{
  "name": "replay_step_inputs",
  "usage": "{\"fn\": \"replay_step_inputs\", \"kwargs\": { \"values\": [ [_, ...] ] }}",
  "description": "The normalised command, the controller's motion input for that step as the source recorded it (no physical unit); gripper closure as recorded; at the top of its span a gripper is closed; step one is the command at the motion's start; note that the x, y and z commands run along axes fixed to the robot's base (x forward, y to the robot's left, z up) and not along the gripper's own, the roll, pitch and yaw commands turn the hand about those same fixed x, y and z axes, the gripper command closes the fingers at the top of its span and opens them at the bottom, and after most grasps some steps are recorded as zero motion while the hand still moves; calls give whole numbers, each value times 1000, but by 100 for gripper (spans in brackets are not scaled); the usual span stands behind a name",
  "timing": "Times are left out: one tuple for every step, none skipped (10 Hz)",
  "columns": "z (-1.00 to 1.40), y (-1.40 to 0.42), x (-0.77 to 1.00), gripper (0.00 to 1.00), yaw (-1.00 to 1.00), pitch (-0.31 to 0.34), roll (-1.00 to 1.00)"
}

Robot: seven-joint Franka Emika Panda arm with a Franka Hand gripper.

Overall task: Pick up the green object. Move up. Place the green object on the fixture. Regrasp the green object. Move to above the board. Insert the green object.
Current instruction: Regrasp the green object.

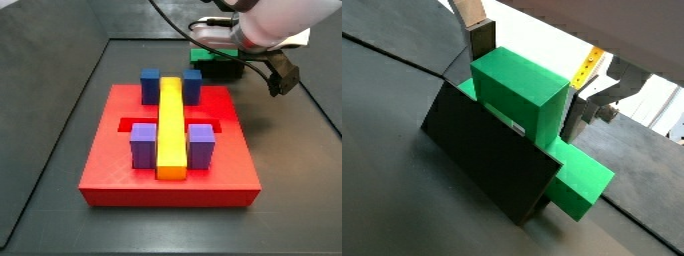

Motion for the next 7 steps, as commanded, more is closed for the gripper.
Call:
{"fn": "replay_step_inputs", "kwargs": {
  "values": [
    [0,0,0,0,0,0,54],
    [0,0,0,0,0,0,29],
    [0,0,0,100,0,0,0],
    [0,0,0,100,0,0,0],
    [0,0,0,100,0,0,0],
    [0,0,0,100,0,0,0],
    [0,0,0,100,0,0,0]
  ]
}}
